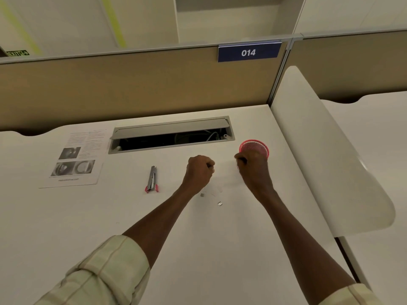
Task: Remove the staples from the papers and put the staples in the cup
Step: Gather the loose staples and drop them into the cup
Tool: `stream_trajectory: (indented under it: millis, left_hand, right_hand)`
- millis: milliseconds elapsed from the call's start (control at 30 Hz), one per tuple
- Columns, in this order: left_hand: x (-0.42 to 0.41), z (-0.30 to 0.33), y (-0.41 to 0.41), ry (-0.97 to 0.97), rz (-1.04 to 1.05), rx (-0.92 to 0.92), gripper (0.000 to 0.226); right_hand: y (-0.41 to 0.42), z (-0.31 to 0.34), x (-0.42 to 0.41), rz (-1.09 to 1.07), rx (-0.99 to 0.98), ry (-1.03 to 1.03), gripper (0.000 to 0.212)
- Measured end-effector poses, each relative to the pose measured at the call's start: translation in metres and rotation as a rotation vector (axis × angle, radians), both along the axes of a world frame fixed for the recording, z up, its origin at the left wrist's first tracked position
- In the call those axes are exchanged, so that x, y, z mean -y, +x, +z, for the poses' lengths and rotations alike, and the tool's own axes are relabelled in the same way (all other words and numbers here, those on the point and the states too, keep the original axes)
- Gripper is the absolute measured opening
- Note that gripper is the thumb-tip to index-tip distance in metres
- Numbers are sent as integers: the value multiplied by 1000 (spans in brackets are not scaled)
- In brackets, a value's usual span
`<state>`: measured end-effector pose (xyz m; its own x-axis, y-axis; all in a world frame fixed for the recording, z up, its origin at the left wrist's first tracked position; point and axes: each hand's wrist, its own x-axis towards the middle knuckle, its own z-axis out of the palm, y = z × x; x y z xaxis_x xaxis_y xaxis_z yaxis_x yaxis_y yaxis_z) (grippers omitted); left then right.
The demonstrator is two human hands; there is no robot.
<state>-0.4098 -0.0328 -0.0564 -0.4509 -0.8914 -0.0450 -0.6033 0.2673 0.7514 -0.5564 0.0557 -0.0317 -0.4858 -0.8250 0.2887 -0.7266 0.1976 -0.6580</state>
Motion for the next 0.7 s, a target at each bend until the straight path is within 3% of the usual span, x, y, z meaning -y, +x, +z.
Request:
stream_trajectory:
  millis: [167, 267, 400, 500, 567, 633, 700]
  left_hand:
    - [-12, -27, 31, 28, -50, 155, 23]
    - [-20, -40, 46, 22, -63, 185, 29]
    - [-26, -50, 54, 25, -108, 160, 33]
    - [-28, -48, 57, 47, -124, 140, 18]
    - [-28, -49, 59, 44, -139, 144, 26]
    - [-27, -52, 58, 36, -136, 171, 38]
    - [-27, -55, 55, 27, -120, 191, 33]
  right_hand:
    - [21, -46, -9, 205, -46, 272, 18]
    - [35, -66, -15, 217, -15, 410, 35]
    - [48, -73, -14, 236, -31, 427, 35]
    - [56, -73, -12, 257, -53, 441, 19]
    - [61, -74, -11, 238, -57, 424, 9]
    - [63, -75, -10, 201, -48, 405, 12]
    - [65, -77, -6, 176, -43, 417, 14]
